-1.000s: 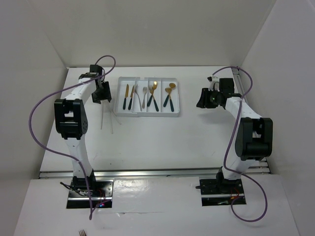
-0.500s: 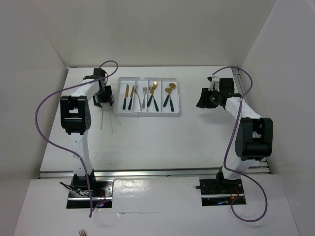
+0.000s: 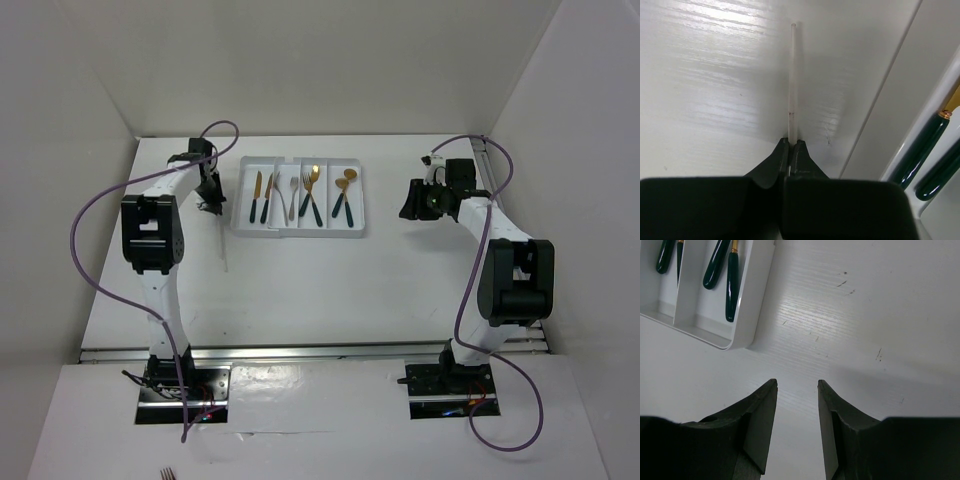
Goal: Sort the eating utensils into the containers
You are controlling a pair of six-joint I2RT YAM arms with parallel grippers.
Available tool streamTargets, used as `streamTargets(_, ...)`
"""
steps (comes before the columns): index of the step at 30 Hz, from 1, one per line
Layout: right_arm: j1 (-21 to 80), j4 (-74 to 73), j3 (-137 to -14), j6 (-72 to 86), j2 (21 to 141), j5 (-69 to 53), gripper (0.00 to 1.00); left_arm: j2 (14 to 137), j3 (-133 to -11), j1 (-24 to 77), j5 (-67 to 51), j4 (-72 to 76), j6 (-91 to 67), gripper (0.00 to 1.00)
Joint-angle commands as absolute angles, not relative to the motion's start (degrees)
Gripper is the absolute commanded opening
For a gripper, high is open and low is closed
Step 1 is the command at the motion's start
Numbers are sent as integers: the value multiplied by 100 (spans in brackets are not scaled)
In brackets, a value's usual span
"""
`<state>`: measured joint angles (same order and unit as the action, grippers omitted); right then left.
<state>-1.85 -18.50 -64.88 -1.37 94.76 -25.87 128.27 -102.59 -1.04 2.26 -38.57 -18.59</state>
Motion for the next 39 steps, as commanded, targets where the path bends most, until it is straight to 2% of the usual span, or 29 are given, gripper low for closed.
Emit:
streamTargets(1, -149, -1802, -6741, -185, 9475, -2575, 46, 12955, -9958, -105, -61, -3902, -1917, 0)
streamTargets(10, -149, -1802, -6741, -185, 9422, -2627, 46, 11822, -9360, -158, -324, -3603, -1794, 0)
streamTargets(20, -149, -1749, -6688, -132, 9264, -2681, 46, 11101, -9966, -281, -755, -4191, -1740, 0)
streamTargets(24, -97, -1749, -6584, -132, 9202, -2733, 46, 10996, -10195, -281, -1326, -4237, -1793, 0)
streamTargets(31, -97, -1696, -6583, -132, 9149, -2733, 46, 11363, -10773, 219, -2223, -3877, -1793, 0)
streamTargets(39, -97, -1749, -6530, -185, 9035, -2619, 46, 12559, -11944, 387, -2137, -3876, -1618, 0)
